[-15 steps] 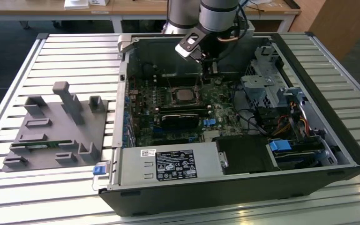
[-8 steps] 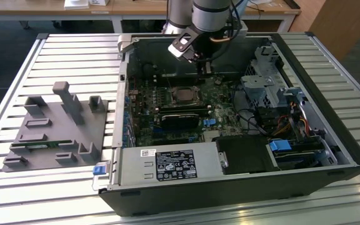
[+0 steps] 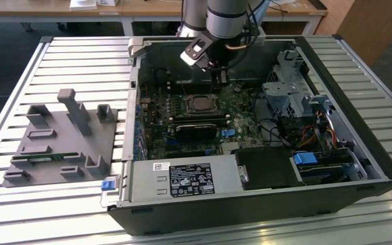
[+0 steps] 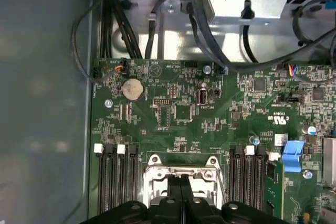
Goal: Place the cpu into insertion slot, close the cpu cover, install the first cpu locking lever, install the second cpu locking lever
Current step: 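Close the cpu cover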
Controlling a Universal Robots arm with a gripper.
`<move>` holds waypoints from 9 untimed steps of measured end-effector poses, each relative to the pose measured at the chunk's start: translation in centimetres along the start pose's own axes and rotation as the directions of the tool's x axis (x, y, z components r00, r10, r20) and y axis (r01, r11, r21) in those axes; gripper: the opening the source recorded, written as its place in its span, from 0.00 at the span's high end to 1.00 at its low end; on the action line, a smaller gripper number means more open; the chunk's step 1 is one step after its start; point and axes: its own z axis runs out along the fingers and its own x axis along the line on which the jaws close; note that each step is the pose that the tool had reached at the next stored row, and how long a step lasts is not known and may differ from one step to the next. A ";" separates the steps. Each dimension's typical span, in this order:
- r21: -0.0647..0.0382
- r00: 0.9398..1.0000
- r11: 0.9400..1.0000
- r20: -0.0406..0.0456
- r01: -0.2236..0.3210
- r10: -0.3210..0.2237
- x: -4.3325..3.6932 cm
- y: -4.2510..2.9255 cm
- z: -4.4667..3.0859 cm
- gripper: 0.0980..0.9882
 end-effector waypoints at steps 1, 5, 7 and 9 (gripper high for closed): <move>0.003 1.000 1.000 0.000 0.000 0.000 0.00 -0.01 0.05 0.99; 0.005 1.000 1.000 0.000 0.000 0.000 0.01 -0.53 0.09 0.99; 0.005 1.000 1.000 0.000 0.000 0.000 0.02 -0.96 0.10 0.99; 0.005 1.000 1.000 0.000 0.000 0.000 0.02 -1.31 0.09 0.99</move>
